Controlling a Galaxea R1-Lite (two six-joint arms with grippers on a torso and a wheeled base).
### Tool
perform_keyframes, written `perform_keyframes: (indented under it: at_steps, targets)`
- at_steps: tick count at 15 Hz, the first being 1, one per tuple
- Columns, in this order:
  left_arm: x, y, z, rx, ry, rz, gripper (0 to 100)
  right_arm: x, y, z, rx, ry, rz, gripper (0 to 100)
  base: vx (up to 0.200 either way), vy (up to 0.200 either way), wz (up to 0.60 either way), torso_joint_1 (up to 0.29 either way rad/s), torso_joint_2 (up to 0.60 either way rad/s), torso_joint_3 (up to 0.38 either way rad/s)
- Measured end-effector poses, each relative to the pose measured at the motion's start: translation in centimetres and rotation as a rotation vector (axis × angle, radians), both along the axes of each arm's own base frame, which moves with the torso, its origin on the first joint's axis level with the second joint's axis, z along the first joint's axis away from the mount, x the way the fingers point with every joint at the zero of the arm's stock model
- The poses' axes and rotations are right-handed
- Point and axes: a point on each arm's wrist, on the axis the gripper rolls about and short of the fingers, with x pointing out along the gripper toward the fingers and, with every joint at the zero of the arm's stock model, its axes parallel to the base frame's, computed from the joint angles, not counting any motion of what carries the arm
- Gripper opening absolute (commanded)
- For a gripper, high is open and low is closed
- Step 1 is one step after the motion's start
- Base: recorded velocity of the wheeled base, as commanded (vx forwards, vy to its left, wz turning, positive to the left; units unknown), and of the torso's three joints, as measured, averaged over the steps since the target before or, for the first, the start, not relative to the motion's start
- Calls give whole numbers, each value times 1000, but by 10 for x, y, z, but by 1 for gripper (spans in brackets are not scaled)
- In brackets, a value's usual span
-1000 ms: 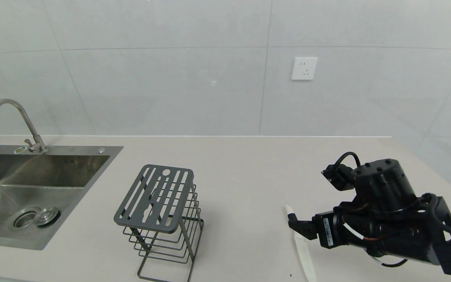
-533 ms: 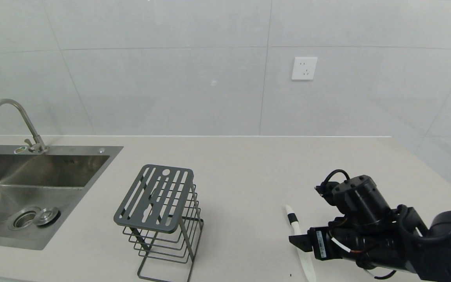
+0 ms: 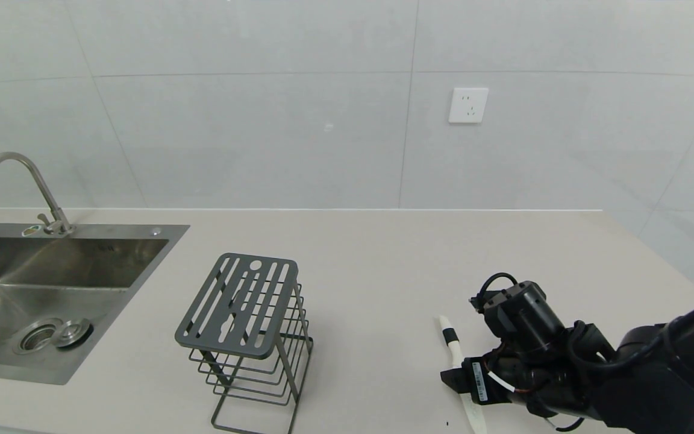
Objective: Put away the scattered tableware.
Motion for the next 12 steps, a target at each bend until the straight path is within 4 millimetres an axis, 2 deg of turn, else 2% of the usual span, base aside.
perform_keyframes:
  at_steps: [5,7,12]
  targets:
    - [0,0,0,0,0,0,100,5,12,-11,15,-33,24,100,0,0,0,0,0,0]
    - [0,0,0,0,0,0,100,6,13,-19,-12,-28,14,100,0,0,0,0,0,0]
    - [0,0,0,0,0,0,100,8,14,-24,-20,-23,18,100,0,0,0,0,0,0]
